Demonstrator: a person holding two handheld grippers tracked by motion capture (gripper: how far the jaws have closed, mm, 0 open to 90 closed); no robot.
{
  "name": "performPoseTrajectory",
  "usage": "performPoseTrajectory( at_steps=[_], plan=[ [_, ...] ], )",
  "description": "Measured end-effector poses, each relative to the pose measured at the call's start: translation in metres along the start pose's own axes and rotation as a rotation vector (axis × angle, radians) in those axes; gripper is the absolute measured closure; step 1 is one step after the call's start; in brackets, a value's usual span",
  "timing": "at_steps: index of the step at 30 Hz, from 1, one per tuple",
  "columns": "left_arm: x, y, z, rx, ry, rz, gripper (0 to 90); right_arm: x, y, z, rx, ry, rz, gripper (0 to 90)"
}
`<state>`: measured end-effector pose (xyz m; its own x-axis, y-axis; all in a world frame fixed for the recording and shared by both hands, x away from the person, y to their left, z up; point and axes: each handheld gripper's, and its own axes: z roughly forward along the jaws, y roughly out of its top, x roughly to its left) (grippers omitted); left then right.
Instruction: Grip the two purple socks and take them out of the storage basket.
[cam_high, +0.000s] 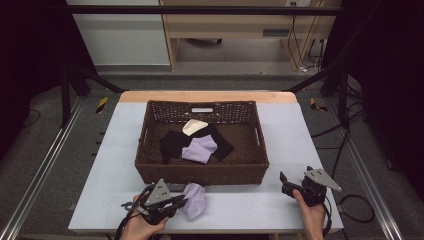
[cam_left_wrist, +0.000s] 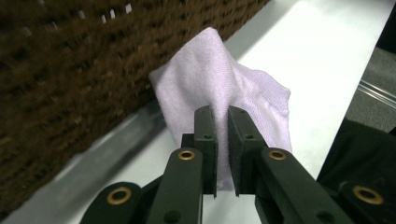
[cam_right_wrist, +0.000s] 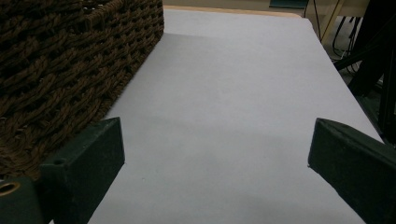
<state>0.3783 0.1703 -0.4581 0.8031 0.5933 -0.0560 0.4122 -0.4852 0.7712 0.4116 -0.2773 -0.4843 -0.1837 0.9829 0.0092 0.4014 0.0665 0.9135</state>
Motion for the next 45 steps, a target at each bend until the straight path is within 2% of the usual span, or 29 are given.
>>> performPoseTrajectory(
  at_steps=[2,5,9,13,14,15,16,17,18,24,33,39,42,45],
  plan=[
    [0.001,-0.003,0.004,0.024,-0.005,-0.003,82.1,0.000,0.000,0.000,0.000,0.001,0.001,4.1],
    [0.000,-0.005,0.009,0.034,-0.012,-0.001,81.4,0.000,0.000,0.000,-0.001,0.002,0.001,4.1],
    [-0.001,-0.004,0.010,0.029,-0.007,0.001,76.9,0.000,0.000,0.000,0.000,0.003,0.002,4.1],
    [-0.001,-0.003,0.006,-0.001,-0.006,-0.008,68.6,-0.001,0.000,0.000,0.005,0.005,0.002,4.1],
    [0.000,0.000,0.002,-0.030,0.003,-0.015,66.7,-0.001,0.000,0.000,0.005,0.006,0.002,4.1],
    [0.000,0.000,0.002,-0.030,0.003,-0.015,66.0,-0.001,0.000,0.000,0.005,0.006,0.002,4.1],
    [0.000,0.003,-0.004,-0.064,-0.005,-0.027,65.1,-0.001,0.000,0.000,0.005,0.006,0.003,4.1],
    [0.000,0.003,-0.004,-0.064,-0.005,-0.027,64.0,-0.001,0.000,0.000,0.005,0.006,0.003,4.1],
    [0.000,0.007,-0.011,-0.095,0.006,-0.022,63.8,-0.001,0.000,0.000,0.007,0.005,0.003,4.1],
    [0.005,0.019,-0.030,-0.175,0.042,-0.022,61.5,-0.001,0.000,0.000,0.006,0.007,0.004,4.1],
    [0.013,0.039,-0.049,-0.255,0.076,-0.019,59.3,-0.001,0.000,0.000,-0.002,0.003,0.006,4.0],
    [0.024,0.055,-0.060,-0.304,0.101,-0.025,58.6,-0.001,0.000,0.000,0.001,-0.001,0.015,3.9],
    [0.034,0.068,-0.064,-0.332,0.126,-0.037,58.7,-0.001,0.000,0.001,0.006,0.000,0.009,4.0],
    [0.046,0.081,-0.065,-0.335,0.148,-0.050,58.5,0.000,0.000,0.001,0.008,-0.001,0.008,3.9]
  ],
)
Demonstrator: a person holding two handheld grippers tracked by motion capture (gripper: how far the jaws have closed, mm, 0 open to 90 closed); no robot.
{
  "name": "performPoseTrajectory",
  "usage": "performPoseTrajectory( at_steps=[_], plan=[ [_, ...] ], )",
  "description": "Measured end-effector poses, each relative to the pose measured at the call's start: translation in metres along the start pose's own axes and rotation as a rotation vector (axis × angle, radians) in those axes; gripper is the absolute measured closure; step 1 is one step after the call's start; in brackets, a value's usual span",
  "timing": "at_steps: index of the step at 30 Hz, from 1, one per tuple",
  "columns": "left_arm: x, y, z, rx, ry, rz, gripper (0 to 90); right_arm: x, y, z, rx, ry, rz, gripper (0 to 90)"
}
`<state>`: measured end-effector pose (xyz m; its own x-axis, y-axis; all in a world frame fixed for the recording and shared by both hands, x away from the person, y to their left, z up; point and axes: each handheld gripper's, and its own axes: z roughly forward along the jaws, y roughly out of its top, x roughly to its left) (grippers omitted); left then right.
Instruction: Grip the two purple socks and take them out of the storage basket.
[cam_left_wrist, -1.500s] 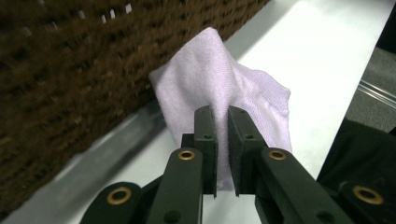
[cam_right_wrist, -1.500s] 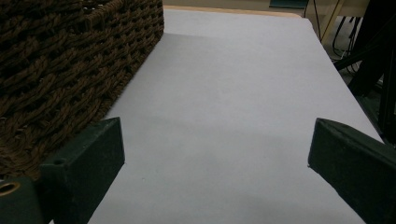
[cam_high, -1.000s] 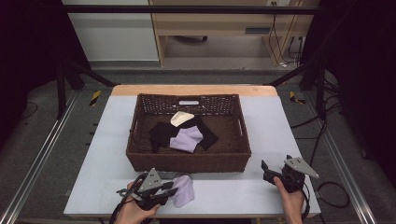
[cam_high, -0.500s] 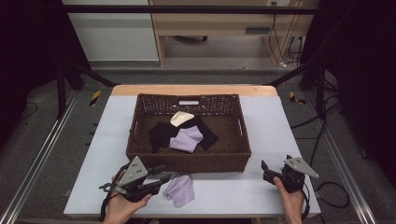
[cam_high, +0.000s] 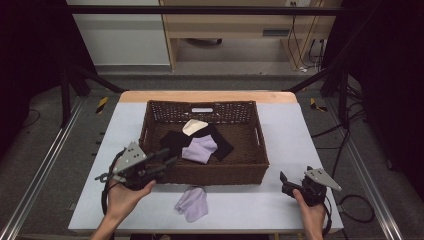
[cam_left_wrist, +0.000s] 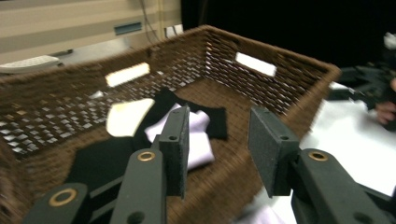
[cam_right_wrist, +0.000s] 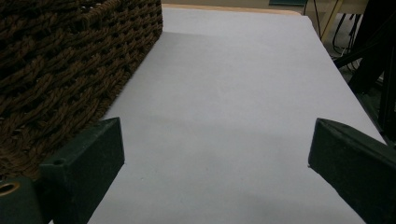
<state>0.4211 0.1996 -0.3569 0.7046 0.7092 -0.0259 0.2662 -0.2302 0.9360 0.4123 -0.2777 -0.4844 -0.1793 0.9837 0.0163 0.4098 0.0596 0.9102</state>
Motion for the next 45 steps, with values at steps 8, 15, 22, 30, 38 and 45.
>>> performPoseTrajectory(
  at_steps=[8,15,22,30,38,45],
  plan=[
    [0.022,0.028,0.028,0.015,0.042,-0.016,57.3,0.000,0.000,0.000,0.002,0.000,-0.004,4.0],
    [0.030,0.050,0.063,0.054,0.082,0.003,54.5,0.000,0.000,0.001,0.006,0.004,-0.001,4.0],
    [0.040,0.052,0.101,0.081,0.127,0.006,50.5,0.000,0.000,0.001,0.005,0.005,-0.002,4.0],
    [0.047,0.029,0.137,0.173,0.140,-0.010,47.8,-0.001,0.000,0.001,0.007,0.008,0.001,4.0],
    [0.055,0.001,0.153,0.255,0.151,-0.047,49.1,-0.001,0.000,0.000,0.006,0.008,-0.001,4.0],
    [0.050,-0.006,0.157,0.335,0.182,-0.004,46.7,0.000,0.000,0.001,0.005,0.006,-0.002,4.0]
  ],
)
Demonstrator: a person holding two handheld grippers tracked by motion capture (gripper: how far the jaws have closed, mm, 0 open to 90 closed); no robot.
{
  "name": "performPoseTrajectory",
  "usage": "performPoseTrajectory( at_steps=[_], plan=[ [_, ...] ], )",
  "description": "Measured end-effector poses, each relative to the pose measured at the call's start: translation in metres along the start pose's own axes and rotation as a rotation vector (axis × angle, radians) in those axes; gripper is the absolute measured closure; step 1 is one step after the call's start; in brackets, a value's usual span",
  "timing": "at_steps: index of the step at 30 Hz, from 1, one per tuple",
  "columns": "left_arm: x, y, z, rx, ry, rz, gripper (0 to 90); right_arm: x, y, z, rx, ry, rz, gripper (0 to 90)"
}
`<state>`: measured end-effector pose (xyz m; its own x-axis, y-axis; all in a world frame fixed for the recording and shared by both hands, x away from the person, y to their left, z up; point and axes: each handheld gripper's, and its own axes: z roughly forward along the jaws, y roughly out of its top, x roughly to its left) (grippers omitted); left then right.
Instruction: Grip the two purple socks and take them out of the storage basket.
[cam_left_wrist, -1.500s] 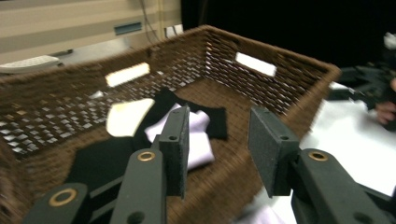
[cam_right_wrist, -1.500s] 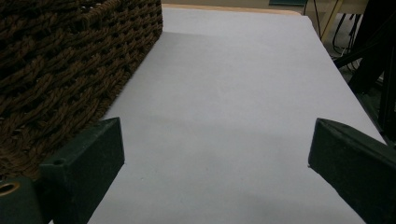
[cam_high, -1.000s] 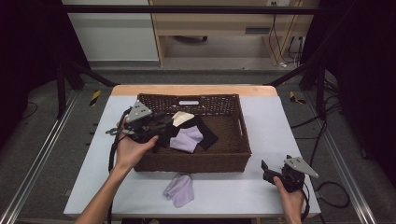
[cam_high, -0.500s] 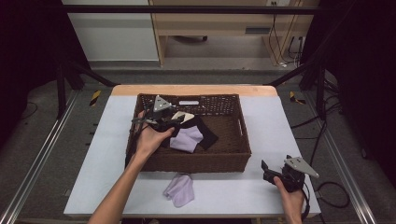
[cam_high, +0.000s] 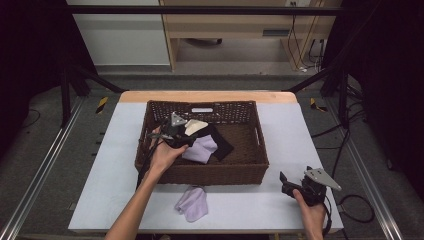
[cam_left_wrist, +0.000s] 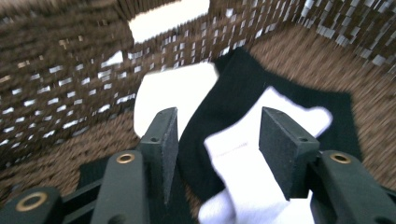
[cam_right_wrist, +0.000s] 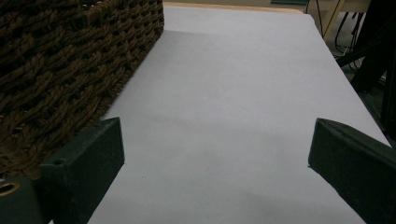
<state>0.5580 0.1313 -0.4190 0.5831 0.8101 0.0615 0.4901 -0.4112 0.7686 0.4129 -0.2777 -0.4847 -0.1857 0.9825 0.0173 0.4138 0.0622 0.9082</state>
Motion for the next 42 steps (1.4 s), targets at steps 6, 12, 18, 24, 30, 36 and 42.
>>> performPoseTrajectory(
  at_steps=[6,12,18,24,30,36,42],
  plan=[
    [-0.008,-0.002,0.007,0.052,0.006,0.071,45.2,0.000,0.000,0.000,0.000,-0.003,0.003,4.0],
    [-0.010,-0.004,0.014,0.113,-0.009,0.077,40.0,0.000,0.000,0.000,0.002,-0.002,0.002,4.0],
    [-0.011,-0.006,0.020,0.142,-0.010,0.088,31.9,0.000,0.000,0.000,0.001,-0.002,0.002,4.0],
    [-0.010,-0.008,0.025,0.202,-0.035,0.096,28.1,0.000,0.000,0.000,0.000,-0.003,0.002,4.0],
    [-0.010,-0.010,0.028,0.249,-0.076,0.096,36.6,0.000,0.000,0.000,0.002,-0.003,0.002,4.0],
    [-0.009,-0.011,0.031,0.304,-0.115,0.098,50.2,0.000,0.000,0.000,-0.001,-0.003,-0.002,4.0],
    [-0.008,-0.009,0.027,0.322,-0.129,0.089,71.4,0.000,0.000,0.000,-0.003,-0.003,-0.002,4.0]
  ],
)
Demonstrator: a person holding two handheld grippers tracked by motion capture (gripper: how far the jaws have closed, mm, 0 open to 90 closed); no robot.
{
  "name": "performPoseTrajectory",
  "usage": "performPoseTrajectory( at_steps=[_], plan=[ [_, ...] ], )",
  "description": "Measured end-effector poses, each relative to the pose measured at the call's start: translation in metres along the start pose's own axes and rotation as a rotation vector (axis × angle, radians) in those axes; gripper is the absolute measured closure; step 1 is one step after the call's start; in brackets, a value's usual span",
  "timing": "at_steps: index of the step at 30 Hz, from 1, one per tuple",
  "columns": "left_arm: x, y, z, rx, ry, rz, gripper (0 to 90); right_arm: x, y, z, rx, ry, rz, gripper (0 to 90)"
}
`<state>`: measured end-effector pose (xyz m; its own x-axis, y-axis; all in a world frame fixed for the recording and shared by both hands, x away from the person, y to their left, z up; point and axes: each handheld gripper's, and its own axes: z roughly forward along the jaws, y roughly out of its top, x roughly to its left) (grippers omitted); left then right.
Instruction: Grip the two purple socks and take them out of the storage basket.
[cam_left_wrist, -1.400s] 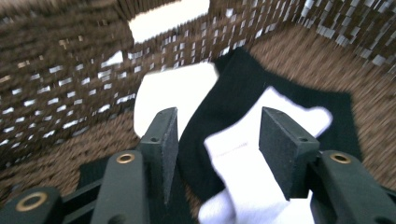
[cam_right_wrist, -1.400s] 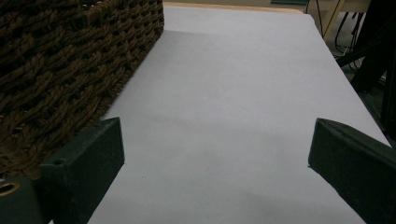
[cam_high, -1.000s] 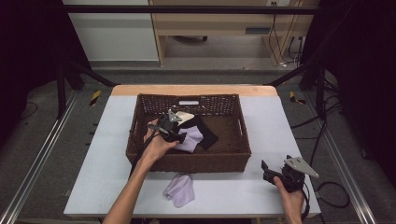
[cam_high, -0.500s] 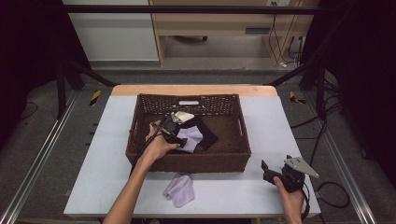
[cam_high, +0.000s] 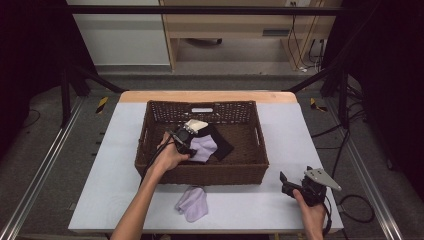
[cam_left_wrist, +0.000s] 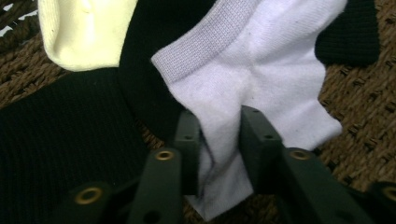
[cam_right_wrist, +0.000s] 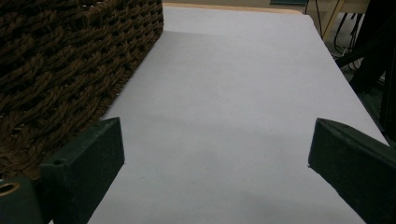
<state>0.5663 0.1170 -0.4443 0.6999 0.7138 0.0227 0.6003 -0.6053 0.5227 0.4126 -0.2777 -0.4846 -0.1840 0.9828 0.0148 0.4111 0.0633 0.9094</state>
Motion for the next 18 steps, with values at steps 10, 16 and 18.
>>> performPoseTrajectory(
  at_steps=[10,16,18],
  plan=[
    [-0.001,0.002,-0.019,-0.170,0.009,-0.047,79.7,0.000,0.000,0.000,-0.002,-0.003,0.002,4.0],
    [-0.001,0.000,-0.031,-0.308,0.024,-0.054,79.9,0.000,0.000,0.000,-0.001,-0.001,0.002,4.0],
    [0.000,-0.001,-0.033,-0.335,0.029,-0.053,80.0,0.000,0.000,0.000,-0.002,0.001,0.003,4.0]
  ],
)
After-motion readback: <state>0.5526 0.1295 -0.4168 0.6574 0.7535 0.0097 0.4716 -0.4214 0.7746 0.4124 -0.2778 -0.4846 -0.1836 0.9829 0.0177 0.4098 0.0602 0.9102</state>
